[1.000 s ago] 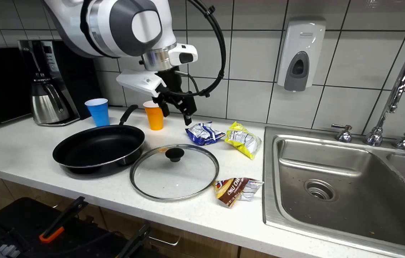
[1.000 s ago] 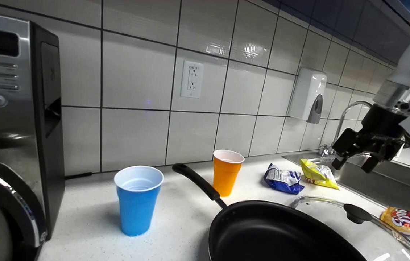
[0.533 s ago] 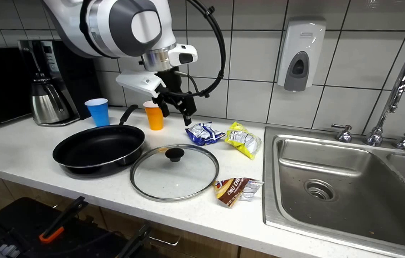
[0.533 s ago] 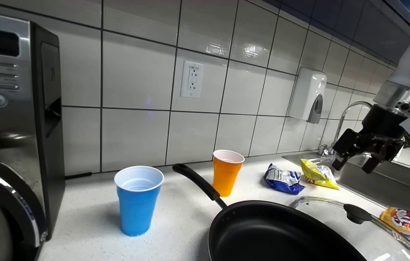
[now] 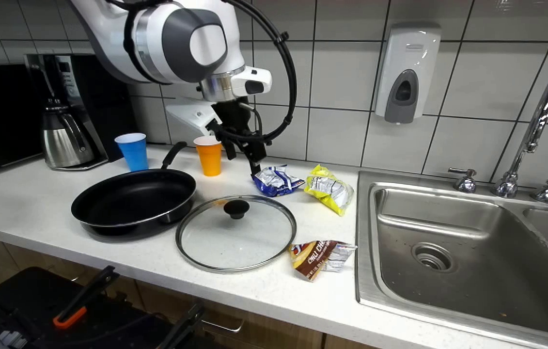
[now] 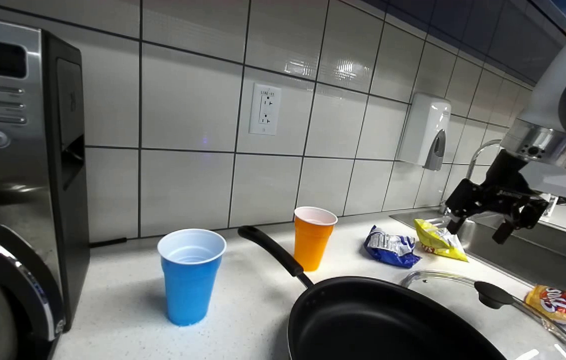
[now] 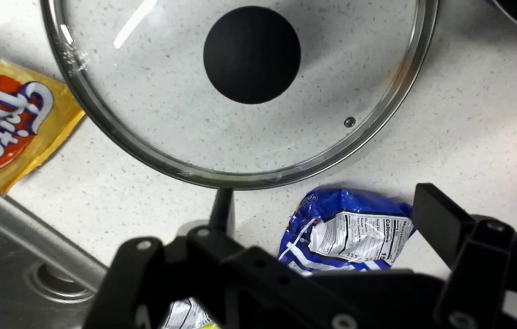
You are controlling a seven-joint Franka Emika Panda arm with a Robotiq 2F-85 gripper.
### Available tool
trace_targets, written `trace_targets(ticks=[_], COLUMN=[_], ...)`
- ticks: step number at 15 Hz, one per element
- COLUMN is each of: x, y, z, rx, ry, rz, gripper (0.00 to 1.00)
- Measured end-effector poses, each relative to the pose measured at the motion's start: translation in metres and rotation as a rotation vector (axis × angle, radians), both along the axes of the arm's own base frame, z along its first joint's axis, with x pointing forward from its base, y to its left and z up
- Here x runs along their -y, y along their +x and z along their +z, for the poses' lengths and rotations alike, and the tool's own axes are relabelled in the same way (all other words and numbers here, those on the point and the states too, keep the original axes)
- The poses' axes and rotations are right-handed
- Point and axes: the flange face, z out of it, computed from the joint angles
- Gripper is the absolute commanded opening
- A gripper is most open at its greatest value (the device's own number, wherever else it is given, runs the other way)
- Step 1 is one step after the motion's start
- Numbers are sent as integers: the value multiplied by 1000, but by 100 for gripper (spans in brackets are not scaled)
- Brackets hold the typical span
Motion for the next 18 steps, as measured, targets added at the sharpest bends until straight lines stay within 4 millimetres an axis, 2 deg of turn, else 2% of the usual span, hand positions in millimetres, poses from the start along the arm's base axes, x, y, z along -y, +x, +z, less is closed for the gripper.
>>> trace_targets(ticks=[8,12,18], x=[2,1,30], y=[61,91,124], z=[-22,-37,-58], rx=[17,26,38], ry=[68,84,127], rz=[-335,-447,-583], gripper=[100,100,100])
